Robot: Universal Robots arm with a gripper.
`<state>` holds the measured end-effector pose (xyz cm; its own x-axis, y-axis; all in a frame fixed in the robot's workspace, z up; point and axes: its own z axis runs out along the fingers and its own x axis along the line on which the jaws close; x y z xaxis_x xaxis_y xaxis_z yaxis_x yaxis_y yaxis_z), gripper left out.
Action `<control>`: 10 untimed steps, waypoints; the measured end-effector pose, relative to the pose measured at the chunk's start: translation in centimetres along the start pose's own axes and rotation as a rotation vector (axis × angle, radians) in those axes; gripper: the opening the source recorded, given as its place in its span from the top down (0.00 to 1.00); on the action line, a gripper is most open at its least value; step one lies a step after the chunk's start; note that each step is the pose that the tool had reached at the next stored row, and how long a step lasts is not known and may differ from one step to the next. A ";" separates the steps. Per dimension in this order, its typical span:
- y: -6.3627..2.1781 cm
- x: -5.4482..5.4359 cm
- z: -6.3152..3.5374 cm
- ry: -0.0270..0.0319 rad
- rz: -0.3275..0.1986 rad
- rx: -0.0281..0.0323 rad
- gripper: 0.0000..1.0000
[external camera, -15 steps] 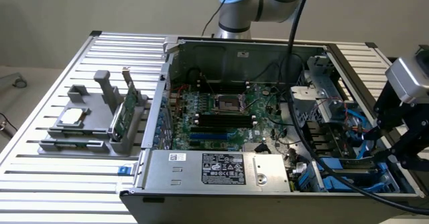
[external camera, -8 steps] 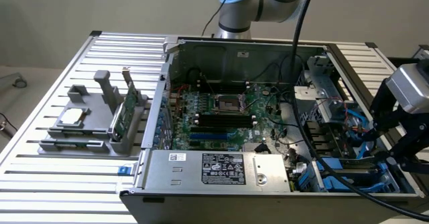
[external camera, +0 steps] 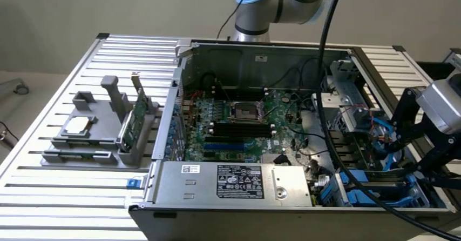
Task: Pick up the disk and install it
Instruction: 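Insert the first disk wire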
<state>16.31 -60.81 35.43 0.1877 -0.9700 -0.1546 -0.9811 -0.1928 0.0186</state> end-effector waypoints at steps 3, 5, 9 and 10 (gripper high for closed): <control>-0.22 0.1 0.07 -0.0096 -0.017 -0.0006 0.57; -0.40 0.1 0.09 -0.0174 -0.026 -0.0005 0.57; -0.59 0.2 0.25 -0.0262 -0.053 -0.0031 0.57; -0.62 0.2 0.29 -0.0275 -0.062 -0.0041 0.57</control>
<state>16.94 -60.80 35.10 0.2462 -0.9519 -0.1826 -0.9675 -0.2526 0.0123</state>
